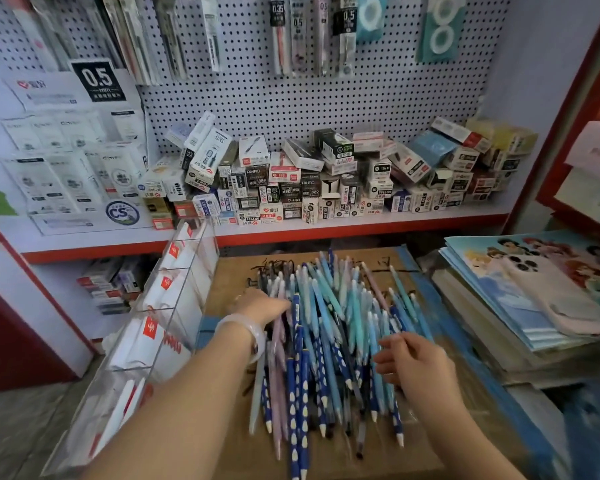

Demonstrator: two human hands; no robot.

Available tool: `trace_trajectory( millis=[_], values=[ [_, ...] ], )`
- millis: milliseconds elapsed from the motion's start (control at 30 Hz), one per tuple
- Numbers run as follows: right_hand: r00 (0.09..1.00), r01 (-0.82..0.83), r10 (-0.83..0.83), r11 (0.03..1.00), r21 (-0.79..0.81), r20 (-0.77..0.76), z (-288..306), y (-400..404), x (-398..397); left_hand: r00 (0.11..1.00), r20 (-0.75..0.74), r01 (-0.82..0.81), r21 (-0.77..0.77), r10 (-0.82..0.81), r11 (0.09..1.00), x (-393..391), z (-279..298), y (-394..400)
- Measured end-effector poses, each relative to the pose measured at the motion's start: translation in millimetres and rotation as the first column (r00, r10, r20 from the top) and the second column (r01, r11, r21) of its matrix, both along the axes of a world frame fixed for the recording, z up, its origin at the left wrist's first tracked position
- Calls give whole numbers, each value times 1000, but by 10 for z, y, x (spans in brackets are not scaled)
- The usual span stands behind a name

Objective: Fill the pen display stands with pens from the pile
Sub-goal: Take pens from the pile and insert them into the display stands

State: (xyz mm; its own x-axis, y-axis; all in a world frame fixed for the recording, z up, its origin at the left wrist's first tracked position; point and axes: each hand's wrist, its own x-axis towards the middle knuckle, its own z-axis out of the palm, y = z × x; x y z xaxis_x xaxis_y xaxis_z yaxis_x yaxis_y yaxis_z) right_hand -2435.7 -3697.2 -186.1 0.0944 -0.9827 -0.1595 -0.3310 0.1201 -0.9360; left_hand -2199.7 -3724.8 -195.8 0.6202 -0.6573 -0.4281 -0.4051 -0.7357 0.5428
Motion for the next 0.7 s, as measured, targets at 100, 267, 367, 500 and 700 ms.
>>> trace_trajectory(
  millis=[100, 267, 367, 500, 700],
  values=[
    [999, 15, -15, 1000, 7, 29, 27, -34, -38, 997, 77, 15, 59, -19, 998, 63, -49, -103],
    [997, 57, -59, 998, 41, 55, 29, -54, -108, 983, 178, 37, 80, -50, 996, 116, -109, -158],
    [998, 51, -52, 998, 29, 42, -17, -30, -117, 972, 233, 7, 92, -28, 996, 124, -120, -153],
    [999, -47, 47, 999, 9, -1, -47, 30, -62, 984, 179, 12, 56, -22, 998, 158, -120, -145],
    [997, -75, 75, 997, 26, 7, -58, 24, -49, 989, 140, -45, -67, 54, 997, 265, -184, -183]
  ],
)
